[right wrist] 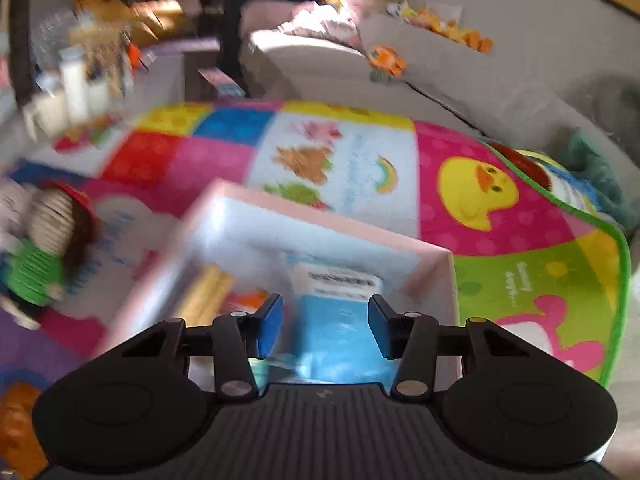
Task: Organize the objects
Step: 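Carry the charger and cotton pack into the pink box and release both, then grasp the wrapped bread roll with the left gripper while the right gripper grasps the yellow keychain toy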
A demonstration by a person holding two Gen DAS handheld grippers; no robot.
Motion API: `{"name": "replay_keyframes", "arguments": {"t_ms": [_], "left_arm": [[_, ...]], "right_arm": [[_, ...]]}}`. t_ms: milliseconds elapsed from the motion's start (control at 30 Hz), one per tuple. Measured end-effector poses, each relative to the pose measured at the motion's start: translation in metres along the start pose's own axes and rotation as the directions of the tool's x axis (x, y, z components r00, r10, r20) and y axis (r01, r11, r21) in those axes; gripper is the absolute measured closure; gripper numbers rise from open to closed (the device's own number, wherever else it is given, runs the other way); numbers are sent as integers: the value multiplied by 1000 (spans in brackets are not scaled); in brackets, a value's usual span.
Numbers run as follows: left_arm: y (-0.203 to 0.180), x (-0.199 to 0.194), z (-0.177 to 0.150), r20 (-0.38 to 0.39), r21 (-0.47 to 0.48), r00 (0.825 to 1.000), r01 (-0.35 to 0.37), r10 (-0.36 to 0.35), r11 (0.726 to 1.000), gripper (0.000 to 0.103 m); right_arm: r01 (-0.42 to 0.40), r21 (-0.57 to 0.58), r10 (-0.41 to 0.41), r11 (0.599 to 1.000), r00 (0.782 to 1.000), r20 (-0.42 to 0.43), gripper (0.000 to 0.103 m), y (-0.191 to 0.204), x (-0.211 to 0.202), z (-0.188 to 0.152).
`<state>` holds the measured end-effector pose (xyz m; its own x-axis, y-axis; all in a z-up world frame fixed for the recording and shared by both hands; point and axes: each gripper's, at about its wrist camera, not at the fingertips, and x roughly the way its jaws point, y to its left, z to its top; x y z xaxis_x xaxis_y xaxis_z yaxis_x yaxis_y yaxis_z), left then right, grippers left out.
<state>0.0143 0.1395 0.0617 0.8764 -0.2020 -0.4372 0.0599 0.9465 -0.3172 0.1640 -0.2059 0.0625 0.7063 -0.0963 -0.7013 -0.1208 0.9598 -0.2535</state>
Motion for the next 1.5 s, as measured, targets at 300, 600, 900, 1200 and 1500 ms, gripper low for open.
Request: {"name": "replay_keyframes", "arguments": {"t_ms": [300, 600, 900, 1200, 1500], "left_arm": [[16, 12, -21, -91, -29, 995, -37, 34, 999, 50], [-27, 41, -36, -183, 27, 982, 49, -43, 998, 50], [-75, 12, -46, -246, 191, 958, 195, -146, 962, 51], [-64, 11, -27, -212, 191, 976, 85, -44, 978, 51], [-113, 50, -51, -297, 416, 954, 100, 31, 904, 47]], "right_arm": [[-3, 43, -2, 999, 994, 106, 51, -10, -48, -21], [-243, 7, 238, 970, 953, 186, 18, 17, -131, -109], [-213, 173, 192, 962, 973, 131, 12, 10, -91, -161], [-285, 285, 262, 915, 958, 119, 0, -2, -75, -176], [-263, 260, 243, 929, 964, 104, 0, 4, -74, -173]]}}
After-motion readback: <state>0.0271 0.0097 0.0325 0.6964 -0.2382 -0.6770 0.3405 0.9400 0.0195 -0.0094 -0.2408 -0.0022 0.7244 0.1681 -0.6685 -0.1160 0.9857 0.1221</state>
